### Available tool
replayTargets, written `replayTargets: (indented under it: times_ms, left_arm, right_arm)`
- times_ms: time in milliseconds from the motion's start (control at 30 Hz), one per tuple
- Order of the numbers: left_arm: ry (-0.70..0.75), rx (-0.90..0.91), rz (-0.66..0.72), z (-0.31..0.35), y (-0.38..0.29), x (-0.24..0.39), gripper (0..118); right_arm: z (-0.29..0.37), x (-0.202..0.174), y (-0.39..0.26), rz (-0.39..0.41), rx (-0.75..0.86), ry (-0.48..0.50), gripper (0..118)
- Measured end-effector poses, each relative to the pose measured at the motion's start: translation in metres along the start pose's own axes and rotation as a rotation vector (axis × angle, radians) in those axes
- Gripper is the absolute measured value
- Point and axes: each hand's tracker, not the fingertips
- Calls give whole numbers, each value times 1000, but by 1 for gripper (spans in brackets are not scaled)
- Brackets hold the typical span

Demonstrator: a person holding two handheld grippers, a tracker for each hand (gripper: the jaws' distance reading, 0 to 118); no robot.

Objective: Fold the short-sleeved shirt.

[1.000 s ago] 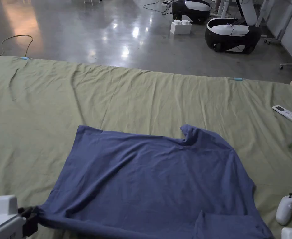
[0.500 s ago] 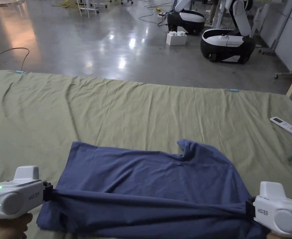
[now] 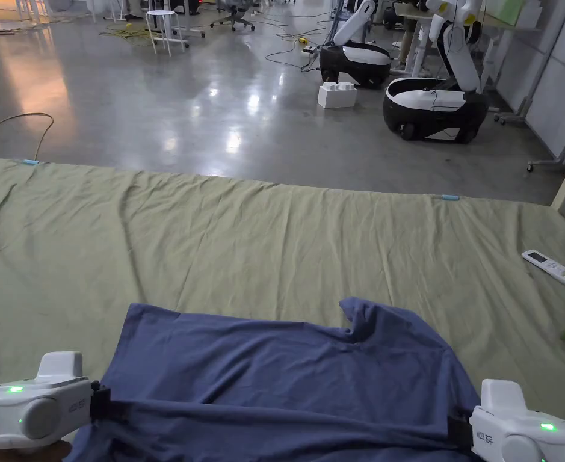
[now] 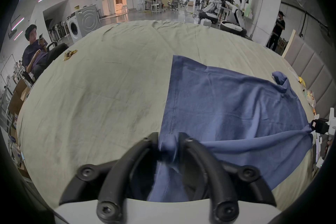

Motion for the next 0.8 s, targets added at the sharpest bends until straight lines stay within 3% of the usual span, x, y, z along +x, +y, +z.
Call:
replayTargets:
  times_ms: [33,100,300,367,400,433,533,667,800]
  left_arm:
    - [0,18,-2,5,-1,1,36]
    - [-13,74,-12,21,-1,5,49]
    - [-47,245,-32,74,-4,26,50]
    - [-38,341,-34,90,-11,29,40]
    - [-37,378,-31,98,-14,33,29]
    - [-37,401,-37,107,-18,37,18]
    - [-17,477,-78,115,-30,38,9]
    - [18,589,-78,138,-42,42,5]
    - [43,667,-95,157,-47,39,4]
  right_arm:
    - [4,1,1,-6,36,5,60]
    - [21,-3,1,0,129,20,72]
    - [81,-36,5,19,396,32,75]
    - [102,-46,1,29,464,58,73]
    - [109,-49,-3,31,494,71,69]
    - [114,-55,-6,26,533,62,56]
    - [137,-72,-15,60,651,-40,16]
    - [150,-80,-25,-55,674,-11,4]
    - [162,-85,-28,-26,717,-18,1]
